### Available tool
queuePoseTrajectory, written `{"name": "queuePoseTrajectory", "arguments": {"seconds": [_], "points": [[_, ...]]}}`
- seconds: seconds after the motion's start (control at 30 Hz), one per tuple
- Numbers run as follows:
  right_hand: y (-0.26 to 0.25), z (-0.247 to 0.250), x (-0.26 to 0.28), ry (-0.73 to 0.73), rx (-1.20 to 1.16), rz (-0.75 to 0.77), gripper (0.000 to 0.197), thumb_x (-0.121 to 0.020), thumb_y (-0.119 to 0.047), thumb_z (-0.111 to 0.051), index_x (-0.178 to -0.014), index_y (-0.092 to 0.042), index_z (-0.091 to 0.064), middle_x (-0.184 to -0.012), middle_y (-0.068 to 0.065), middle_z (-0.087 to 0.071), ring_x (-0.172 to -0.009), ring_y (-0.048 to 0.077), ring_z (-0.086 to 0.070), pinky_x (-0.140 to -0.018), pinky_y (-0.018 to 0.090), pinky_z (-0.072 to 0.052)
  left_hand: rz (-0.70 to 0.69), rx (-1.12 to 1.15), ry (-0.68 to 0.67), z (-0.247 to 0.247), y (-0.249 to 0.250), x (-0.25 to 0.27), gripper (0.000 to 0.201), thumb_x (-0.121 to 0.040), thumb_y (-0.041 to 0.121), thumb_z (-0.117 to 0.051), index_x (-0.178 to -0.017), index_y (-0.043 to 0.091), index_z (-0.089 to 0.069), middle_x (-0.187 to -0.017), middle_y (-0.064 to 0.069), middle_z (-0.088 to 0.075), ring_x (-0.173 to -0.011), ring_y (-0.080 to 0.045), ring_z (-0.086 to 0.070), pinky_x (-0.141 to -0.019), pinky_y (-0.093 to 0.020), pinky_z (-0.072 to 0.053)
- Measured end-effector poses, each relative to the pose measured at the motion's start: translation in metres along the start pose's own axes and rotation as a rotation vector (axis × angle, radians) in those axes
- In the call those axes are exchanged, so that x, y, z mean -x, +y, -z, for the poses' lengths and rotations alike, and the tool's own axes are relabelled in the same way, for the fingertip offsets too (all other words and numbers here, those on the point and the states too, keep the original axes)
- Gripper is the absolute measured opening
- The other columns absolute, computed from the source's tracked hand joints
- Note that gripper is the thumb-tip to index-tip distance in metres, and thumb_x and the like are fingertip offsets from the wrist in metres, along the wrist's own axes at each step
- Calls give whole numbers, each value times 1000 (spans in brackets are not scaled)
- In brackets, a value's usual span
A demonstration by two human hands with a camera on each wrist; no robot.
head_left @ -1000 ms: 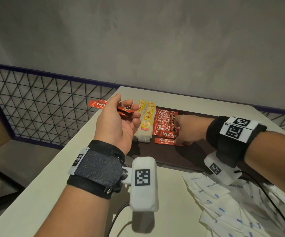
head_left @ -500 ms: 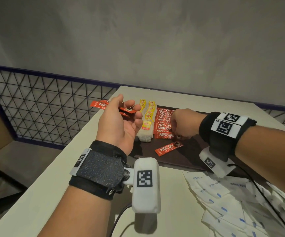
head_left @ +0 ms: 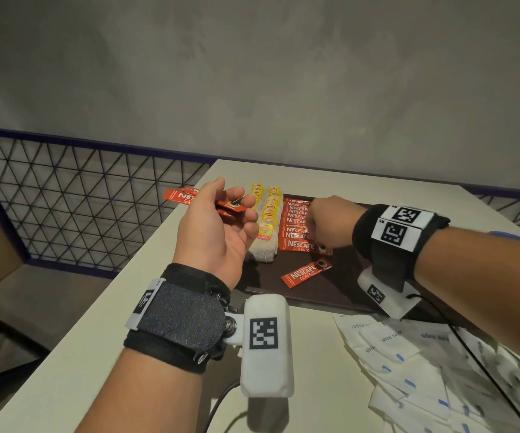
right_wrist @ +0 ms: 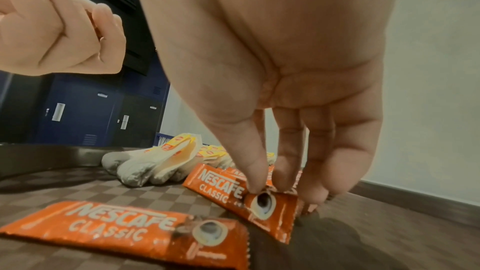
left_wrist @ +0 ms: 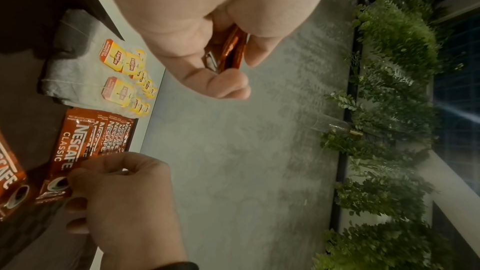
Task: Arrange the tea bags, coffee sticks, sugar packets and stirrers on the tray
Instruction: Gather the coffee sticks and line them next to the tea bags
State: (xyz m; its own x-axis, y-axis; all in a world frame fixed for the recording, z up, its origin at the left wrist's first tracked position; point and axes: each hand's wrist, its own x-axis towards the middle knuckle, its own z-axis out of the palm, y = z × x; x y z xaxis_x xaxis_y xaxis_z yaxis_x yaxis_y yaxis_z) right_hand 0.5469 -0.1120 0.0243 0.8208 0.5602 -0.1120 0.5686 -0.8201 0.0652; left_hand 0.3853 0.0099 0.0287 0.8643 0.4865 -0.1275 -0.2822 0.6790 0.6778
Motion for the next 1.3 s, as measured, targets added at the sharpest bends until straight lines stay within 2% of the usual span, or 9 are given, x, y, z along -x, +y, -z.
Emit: {"name": "queuePoseTrajectory", "arguments": {"seconds": [0.2, 0.33, 0.43, 0.53, 0.7, 0.9, 1.17, 1.23, 1.3], "points": [[2, 11, 7, 50, -82, 139, 11, -94, -15, -69, -103, -16, -76, -103, 1, -70, -90, 17, -64, -76, 27, -54, -1, -4, -5, -2, 0, 0, 31, -103, 32, -50, -84, 10, -59, -73, -6, -58, -49, -11, -52, -38, -18, -40], [2, 15, 22, -62, -96, 276, 8, -89, -27, -77, -95, -22, -77, -94, -6, -70, -86, 12, -63, -75, 26, -53, -2, -6, -7, -2, 0, 1, 30, -103, 31, -50, -84, 10, -59, -73, -6, -59, -50, -11, -52, -39, -17, -40], [2, 12, 31, -154, -64, 324, 21, -85, -33, -81, -104, -24, -76, -91, -9, -70, -82, 8, -62, -74, 23, -51, -3, -4, -7, -2, 0, 2, 30, -103, 31, -50, -84, 10, -59, -73, -6, -59, -49, -11, -52, -39, -17, -40], [3, 5, 34, -174, -13, 345, 27, -85, -34, -81, -111, -25, -75, -85, -17, -62, -77, 2, -56, -73, 21, -49, -3, -3, -6, -2, 0, 3, 30, -103, 31, -50, -84, 11, -59, -73, -5, -59, -50, -11, -52, -39, -18, -41], [6, -2, 37, -128, 4, 338, 26, -87, -36, -79, -108, -21, -74, -92, -10, -68, -81, 6, -61, -82, 28, -58, -12, -6, -4, -2, 0, 3, 29, -103, 31, -51, -85, 10, -60, -73, -6, -59, -51, -11, -53, -40, -18, -41], [8, -10, 34, 20, 74, 280, 30, -88, -39, -77, -110, -18, -74, -100, -1, -72, -86, 16, -67, -82, 33, -61, -4, -7, -7, -2, -1, 3, 30, -103, 32, -50, -84, 10, -60, -74, -6, -60, -50, -11, -53, -39, -18, -41], [-8, -6, 26, 15, 148, 235, 31, -91, -34, -75, -115, -15, -72, -99, 2, -72, -82, 17, -67, -77, 28, -60, 32, -18, -23, -1, -1, 1, 31, -103, 36, -50, -86, 11, -61, -72, -4, -60, -46, -9, -46, -36, -17, -34], [-11, -4, 24, 8, 163, 222, 28, -92, -32, -74, -113, -14, -71, -97, 2, -71, -77, 15, -64, -71, 25, -56, 27, -22, -23, -1, -2, 0, 31, -102, 35, -50, -86, 11, -61, -72, -4, -59, -46, -9, -45, -36, -17, -33], [-13, -2, 23, 19, 173, 214, 25, -92, -30, -74, -110, -12, -71, -94, 3, -71, -75, 15, -63, -72, 26, -57, 28, -25, -23, -1, -2, -1, 32, -102, 36, -50, -86, 11, -62, -72, -4, -60, -46, -9, -45, -35, -17, -33]]}}
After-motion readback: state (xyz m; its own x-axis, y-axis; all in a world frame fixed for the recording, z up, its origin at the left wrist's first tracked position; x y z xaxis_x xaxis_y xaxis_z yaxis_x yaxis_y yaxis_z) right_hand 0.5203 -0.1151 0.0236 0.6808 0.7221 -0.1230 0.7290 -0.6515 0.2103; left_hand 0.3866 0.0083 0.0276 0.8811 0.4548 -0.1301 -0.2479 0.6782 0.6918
